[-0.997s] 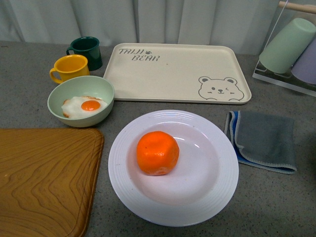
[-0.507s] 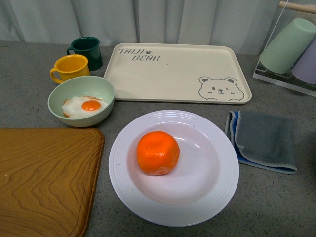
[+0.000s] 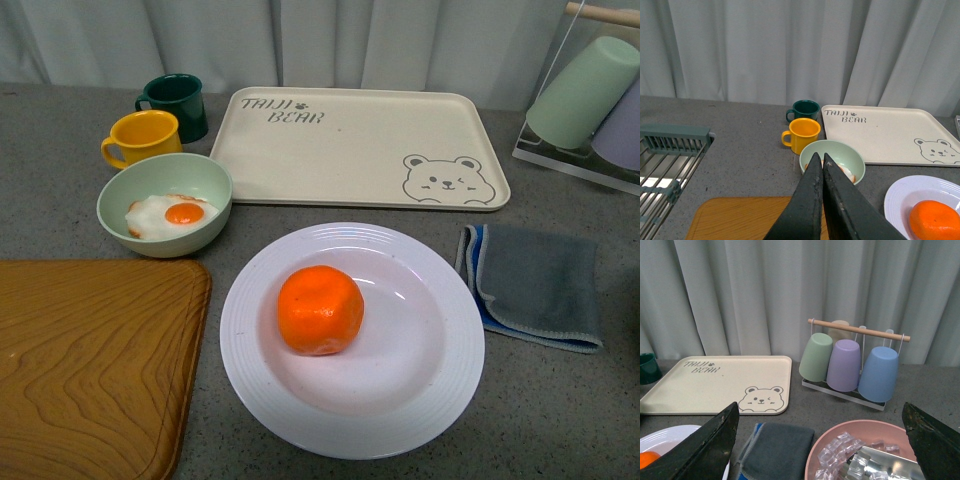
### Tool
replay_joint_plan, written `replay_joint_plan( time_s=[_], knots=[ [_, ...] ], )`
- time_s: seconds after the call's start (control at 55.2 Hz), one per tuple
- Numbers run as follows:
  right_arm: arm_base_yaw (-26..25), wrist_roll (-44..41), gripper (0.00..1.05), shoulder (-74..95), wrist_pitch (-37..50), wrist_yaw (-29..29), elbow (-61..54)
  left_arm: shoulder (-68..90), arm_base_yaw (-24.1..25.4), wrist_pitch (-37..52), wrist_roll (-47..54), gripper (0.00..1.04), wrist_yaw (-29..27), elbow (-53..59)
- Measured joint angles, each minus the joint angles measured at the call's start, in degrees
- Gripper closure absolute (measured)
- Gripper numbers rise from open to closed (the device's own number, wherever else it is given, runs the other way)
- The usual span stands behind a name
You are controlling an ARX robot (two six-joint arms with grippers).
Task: Place orange and plate with both arms
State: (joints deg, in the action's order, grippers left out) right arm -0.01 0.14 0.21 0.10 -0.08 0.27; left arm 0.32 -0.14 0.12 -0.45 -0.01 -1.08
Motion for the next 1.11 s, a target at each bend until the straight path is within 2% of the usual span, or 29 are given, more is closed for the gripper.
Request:
replay_joint_plan(
  time_s=[0.072,0.181,0.272,0.381,0.525,0.707,1.105],
  knots=[
    [0.0,-0.3,0.09,0.1,-0.1,0.2,0.0,0.0,0.0,0.0,0.0,0.85,0.0,0.0],
    [4.1,-8.0,0.09,10.1,-6.2,9.3,4.1,-0.1,0.0,0.0,0.0,0.65,0.0,0.0],
    [7.2,-7.7,0.09,23.1,-1.9,8.9,6.7,-0.1,0.0,0.0,0.0,0.51,0.0,0.0],
    [11.2,-2.1,0.09,42.8,5.2,6.0,12.0,-0.1,0.0,0.0,0.0,0.31,0.0,0.0],
    [14.4,7.5,0.09,67.4,3.5,2.3,21.4,-0.1,0.0,0.0,0.0,0.05,0.0,0.0],
    [17.3,18.0,0.09,90.8,-2.1,0.0,32.3,-0.1,0.0,0.0,0.2,0.07,0.0,0.0],
    [20.4,27.8,0.09,108.4,-3.7,-5.0,44.9,-0.1,0.0,0.0,0.2,0.07,0.0,0.0]
  ],
)
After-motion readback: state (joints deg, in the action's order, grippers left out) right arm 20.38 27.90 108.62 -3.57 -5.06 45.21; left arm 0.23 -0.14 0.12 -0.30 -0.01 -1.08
